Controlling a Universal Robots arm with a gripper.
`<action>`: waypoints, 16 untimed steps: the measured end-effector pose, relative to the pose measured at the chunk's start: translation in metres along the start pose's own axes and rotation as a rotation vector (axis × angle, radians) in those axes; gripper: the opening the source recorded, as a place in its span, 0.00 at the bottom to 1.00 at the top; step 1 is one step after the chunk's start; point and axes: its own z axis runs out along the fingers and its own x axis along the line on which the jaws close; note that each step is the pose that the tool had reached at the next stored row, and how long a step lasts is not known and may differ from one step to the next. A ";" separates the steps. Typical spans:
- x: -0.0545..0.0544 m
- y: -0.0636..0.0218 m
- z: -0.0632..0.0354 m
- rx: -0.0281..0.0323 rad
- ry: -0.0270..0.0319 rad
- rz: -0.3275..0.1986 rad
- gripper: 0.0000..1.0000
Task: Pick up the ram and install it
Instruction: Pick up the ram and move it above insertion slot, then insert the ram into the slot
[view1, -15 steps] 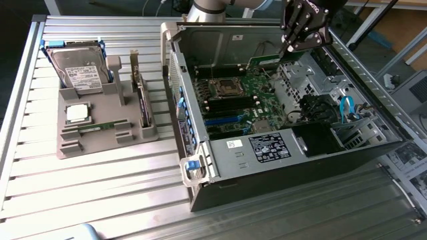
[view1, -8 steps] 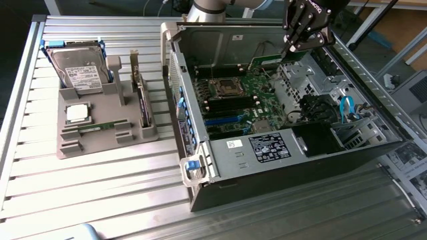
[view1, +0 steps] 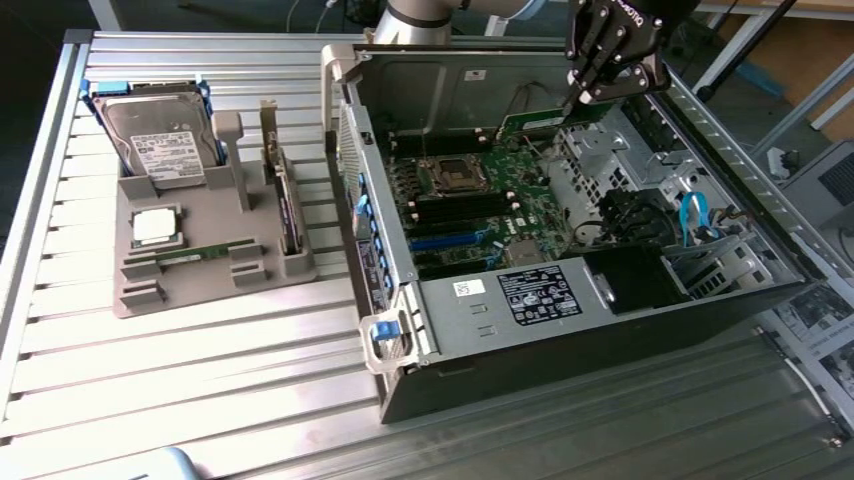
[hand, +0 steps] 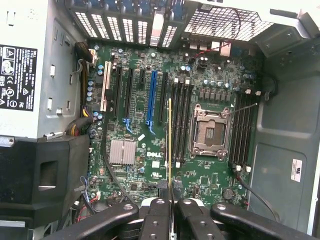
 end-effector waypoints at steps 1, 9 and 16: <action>0.000 0.0000 0.0000 0.0000 -0.0001 0.000 0.12; 0.000 0.0005 0.0012 0.0053 -0.0009 0.056 0.12; 0.000 0.0010 0.0034 0.0108 -0.0020 0.114 0.12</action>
